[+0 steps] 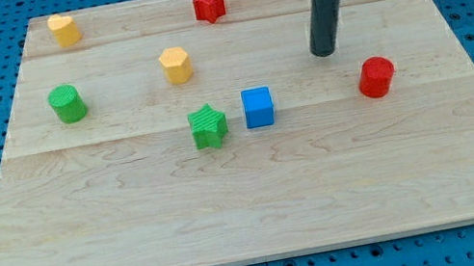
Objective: Push the yellow hexagon left and slightly down
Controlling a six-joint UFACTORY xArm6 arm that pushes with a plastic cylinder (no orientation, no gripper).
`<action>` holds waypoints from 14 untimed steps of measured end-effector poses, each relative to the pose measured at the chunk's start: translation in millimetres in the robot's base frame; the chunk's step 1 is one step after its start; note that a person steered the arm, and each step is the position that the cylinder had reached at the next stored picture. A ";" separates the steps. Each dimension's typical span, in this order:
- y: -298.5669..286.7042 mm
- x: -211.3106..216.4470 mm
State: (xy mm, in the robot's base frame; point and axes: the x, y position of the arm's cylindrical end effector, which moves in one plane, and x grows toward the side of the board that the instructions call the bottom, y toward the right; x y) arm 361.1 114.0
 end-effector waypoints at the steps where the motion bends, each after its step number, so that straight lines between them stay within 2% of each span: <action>1: -21.1 5.2; 2: -30.4 15.3; 3: -79.1 19.7; 4: -106.4 -26.3; 5: -154.9 -37.5; 6: -228.5 -4.8; 7: -223.4 -32.1; 8: -272.0 -25.7; 10: -255.4 0.4; 13: -276.7 -13.1; 14: -232.2 11.0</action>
State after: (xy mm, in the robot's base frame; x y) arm 372.1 -118.2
